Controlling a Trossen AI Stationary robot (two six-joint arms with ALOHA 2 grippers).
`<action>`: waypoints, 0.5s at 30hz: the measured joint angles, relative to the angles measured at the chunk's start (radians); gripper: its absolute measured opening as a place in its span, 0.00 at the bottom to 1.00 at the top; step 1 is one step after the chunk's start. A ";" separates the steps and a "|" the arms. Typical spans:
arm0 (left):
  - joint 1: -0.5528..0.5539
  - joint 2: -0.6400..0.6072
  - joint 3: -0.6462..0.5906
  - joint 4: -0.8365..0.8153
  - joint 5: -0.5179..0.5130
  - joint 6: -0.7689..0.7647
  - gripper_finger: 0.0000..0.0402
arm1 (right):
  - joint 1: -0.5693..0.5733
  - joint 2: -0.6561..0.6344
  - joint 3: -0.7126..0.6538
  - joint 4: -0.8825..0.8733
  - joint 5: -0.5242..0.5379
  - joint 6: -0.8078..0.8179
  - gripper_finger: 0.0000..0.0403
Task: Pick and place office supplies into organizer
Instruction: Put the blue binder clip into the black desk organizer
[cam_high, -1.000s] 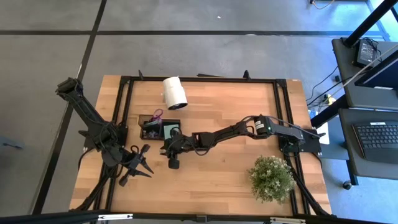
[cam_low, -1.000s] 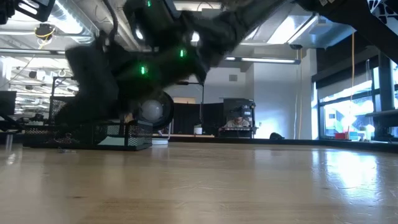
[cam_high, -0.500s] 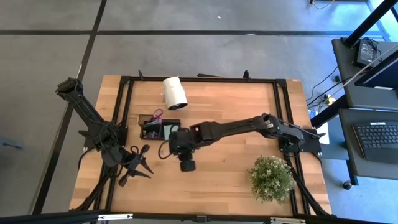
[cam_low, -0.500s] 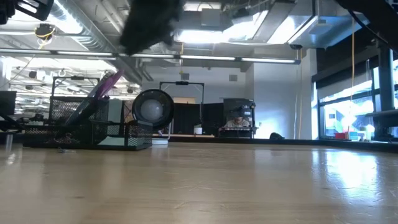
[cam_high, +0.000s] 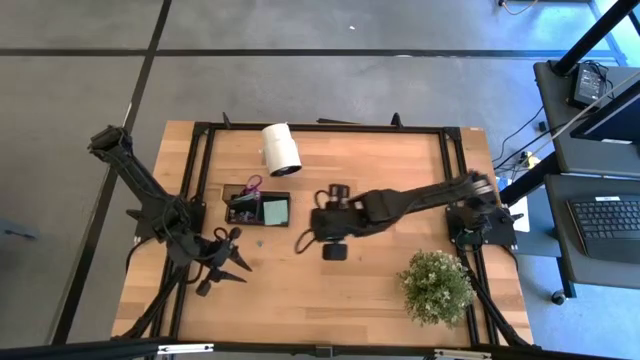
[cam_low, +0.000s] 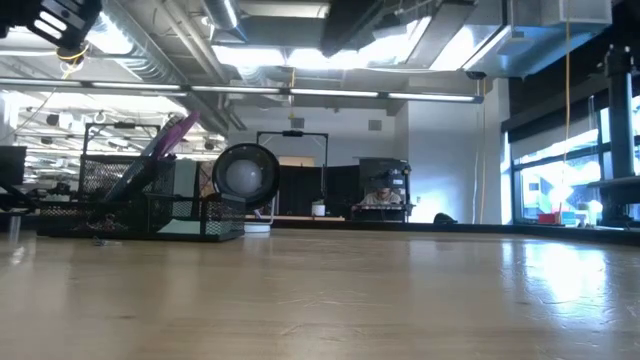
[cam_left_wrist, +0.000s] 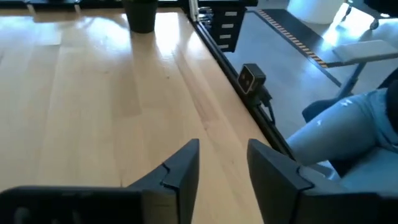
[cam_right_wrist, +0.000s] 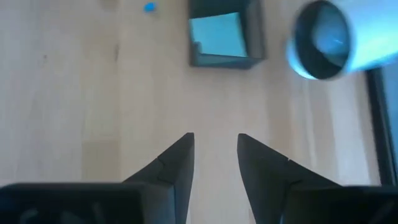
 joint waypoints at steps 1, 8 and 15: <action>0.009 0.000 0.000 0.000 0.007 0.009 0.34 | 0.003 -0.045 -0.065 0.040 0.022 0.019 0.31; 0.081 0.000 0.000 0.014 0.070 0.140 0.41 | 0.002 -0.387 -0.607 0.425 0.106 0.102 0.31; 0.154 0.000 0.000 0.010 0.065 0.155 0.38 | -0.102 -0.690 -1.052 0.828 0.109 0.018 0.31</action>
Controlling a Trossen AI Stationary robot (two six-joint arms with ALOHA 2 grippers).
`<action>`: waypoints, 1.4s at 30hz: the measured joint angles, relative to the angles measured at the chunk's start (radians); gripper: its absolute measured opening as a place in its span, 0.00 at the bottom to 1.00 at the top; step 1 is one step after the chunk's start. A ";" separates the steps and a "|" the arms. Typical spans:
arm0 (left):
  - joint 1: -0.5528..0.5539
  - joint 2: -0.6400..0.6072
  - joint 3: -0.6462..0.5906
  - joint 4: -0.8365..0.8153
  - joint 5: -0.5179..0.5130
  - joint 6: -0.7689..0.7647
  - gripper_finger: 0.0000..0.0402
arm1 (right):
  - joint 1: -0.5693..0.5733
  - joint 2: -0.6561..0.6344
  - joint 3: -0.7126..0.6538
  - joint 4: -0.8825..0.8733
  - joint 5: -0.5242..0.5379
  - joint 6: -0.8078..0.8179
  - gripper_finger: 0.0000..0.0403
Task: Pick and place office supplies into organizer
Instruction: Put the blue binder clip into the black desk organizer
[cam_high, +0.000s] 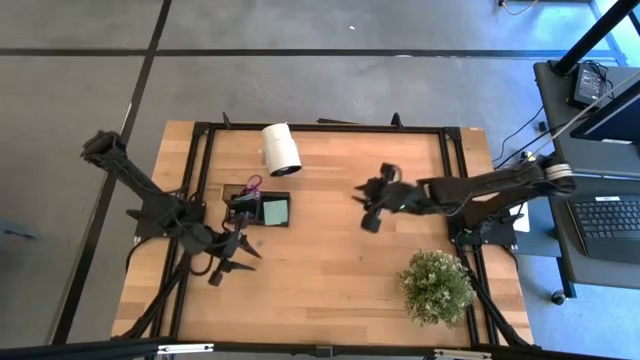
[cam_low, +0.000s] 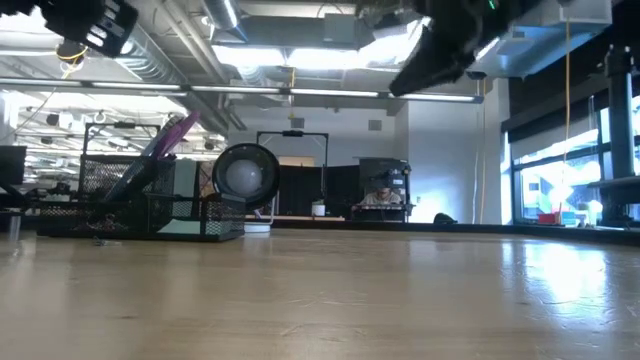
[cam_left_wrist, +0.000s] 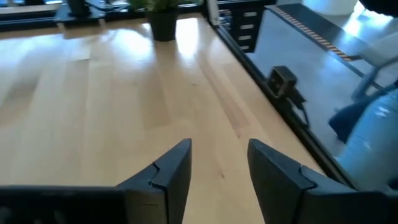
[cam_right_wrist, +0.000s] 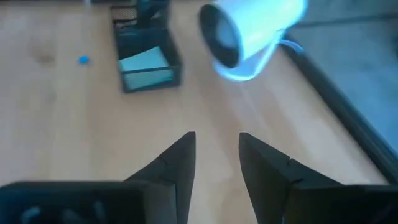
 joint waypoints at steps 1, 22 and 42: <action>0.010 0.000 0.000 -0.002 -0.005 -0.003 0.37 | -0.022 -0.038 -0.057 0.058 -0.001 -0.024 0.31; 0.318 0.181 0.098 -0.268 -0.019 -0.236 0.35 | -0.229 -0.395 -0.472 0.442 -0.222 -0.025 0.31; 0.437 0.307 0.140 -0.300 0.092 -0.237 0.33 | -0.229 -0.394 -0.468 0.429 -0.250 -0.168 0.31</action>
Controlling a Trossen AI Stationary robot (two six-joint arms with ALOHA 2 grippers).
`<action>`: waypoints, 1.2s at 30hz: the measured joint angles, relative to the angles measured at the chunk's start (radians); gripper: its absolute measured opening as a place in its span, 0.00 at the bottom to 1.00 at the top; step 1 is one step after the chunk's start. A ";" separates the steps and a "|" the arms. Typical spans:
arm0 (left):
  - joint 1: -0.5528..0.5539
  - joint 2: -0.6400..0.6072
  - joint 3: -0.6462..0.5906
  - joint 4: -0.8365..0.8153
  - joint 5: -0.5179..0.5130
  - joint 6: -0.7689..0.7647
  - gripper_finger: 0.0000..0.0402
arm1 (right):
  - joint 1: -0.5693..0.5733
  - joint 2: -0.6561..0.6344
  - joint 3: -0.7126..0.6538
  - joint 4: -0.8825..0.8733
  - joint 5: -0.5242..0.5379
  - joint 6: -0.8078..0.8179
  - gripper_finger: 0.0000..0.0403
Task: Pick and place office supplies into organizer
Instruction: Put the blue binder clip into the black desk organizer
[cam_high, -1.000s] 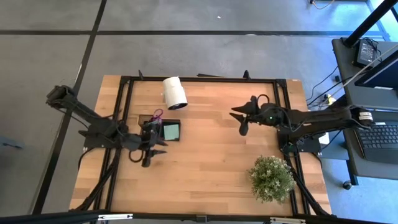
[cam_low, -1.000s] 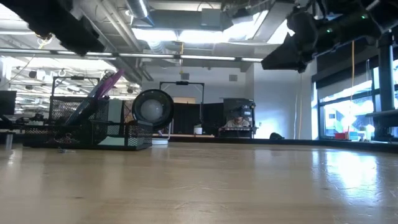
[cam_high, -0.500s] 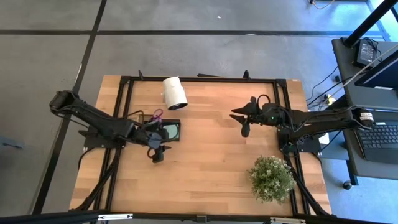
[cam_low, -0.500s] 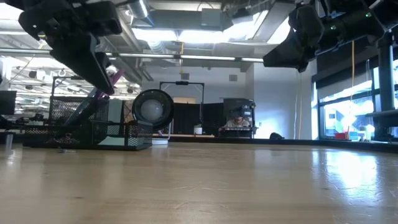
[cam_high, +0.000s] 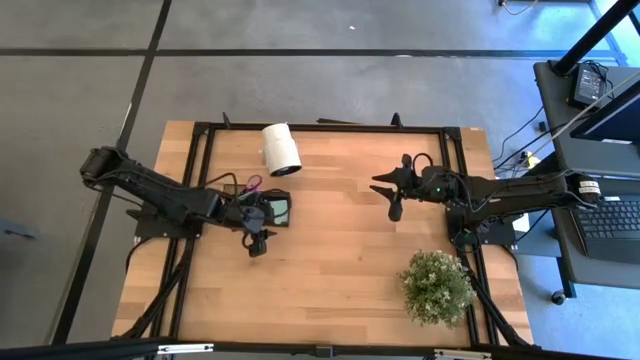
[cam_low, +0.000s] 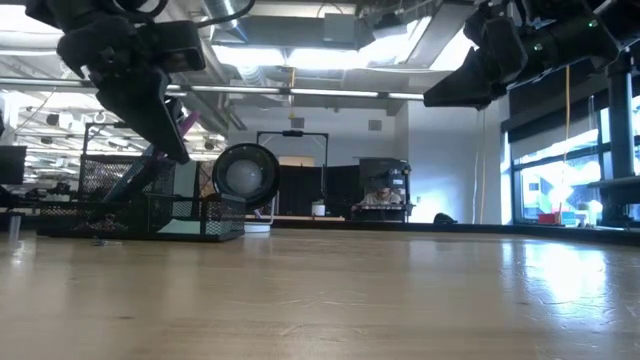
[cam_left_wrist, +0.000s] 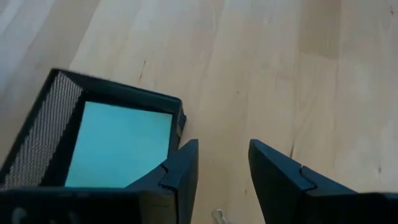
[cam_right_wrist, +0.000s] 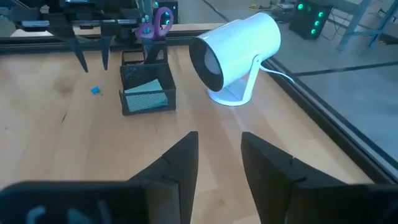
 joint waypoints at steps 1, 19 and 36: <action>0.001 0.000 0.000 0.000 0.005 0.024 0.33 | 0.000 0.000 0.000 0.000 0.000 -0.010 0.31; -0.021 0.000 0.000 -0.036 0.070 -0.063 0.21 | 0.000 0.000 0.001 -0.005 0.002 -0.016 0.31; 0.001 0.181 0.149 -0.072 0.245 0.044 0.27 | 0.000 0.001 0.002 0.009 0.003 -0.011 0.31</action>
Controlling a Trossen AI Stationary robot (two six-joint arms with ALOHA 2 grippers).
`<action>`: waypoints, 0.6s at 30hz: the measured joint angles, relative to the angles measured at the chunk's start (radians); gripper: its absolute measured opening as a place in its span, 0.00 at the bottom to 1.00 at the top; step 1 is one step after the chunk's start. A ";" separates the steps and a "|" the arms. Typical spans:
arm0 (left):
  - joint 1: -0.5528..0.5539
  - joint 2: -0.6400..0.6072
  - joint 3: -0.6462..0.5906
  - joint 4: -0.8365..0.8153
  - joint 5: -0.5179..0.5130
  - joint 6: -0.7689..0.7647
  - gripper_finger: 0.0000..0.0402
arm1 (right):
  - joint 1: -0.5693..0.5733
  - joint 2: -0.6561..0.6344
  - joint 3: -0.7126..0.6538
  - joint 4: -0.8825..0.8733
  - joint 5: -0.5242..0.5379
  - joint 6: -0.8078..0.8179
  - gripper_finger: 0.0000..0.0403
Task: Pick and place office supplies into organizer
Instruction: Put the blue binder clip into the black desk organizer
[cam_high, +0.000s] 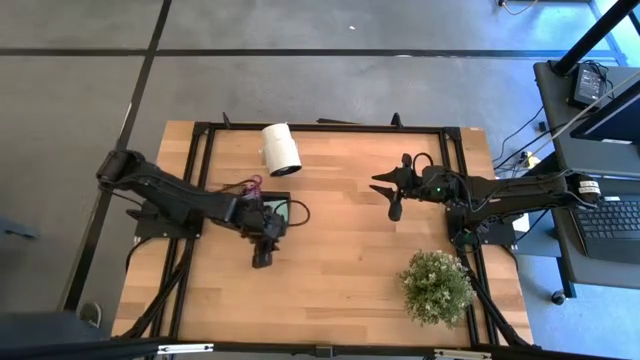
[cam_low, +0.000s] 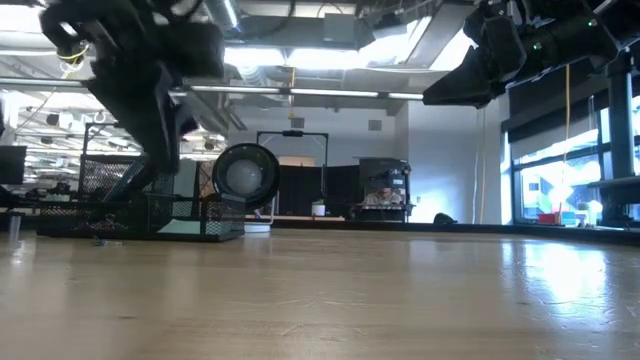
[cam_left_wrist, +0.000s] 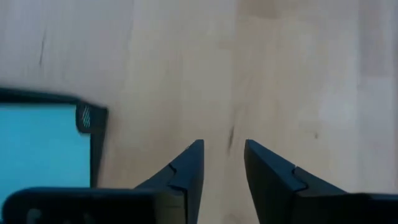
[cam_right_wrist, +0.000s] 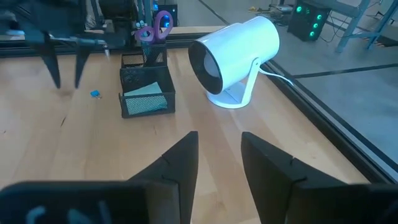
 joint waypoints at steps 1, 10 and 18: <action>0.007 0.021 0.014 -0.025 0.000 -0.025 0.28 | 0.000 0.000 0.000 0.000 0.000 0.000 0.31; 0.051 0.152 0.109 -0.334 -0.029 -0.234 0.31 | 0.000 0.000 0.000 0.000 0.000 -0.001 0.31; 0.040 0.180 0.109 -0.339 0.016 -0.418 0.31 | 0.000 0.000 0.000 -0.001 0.000 -0.003 0.31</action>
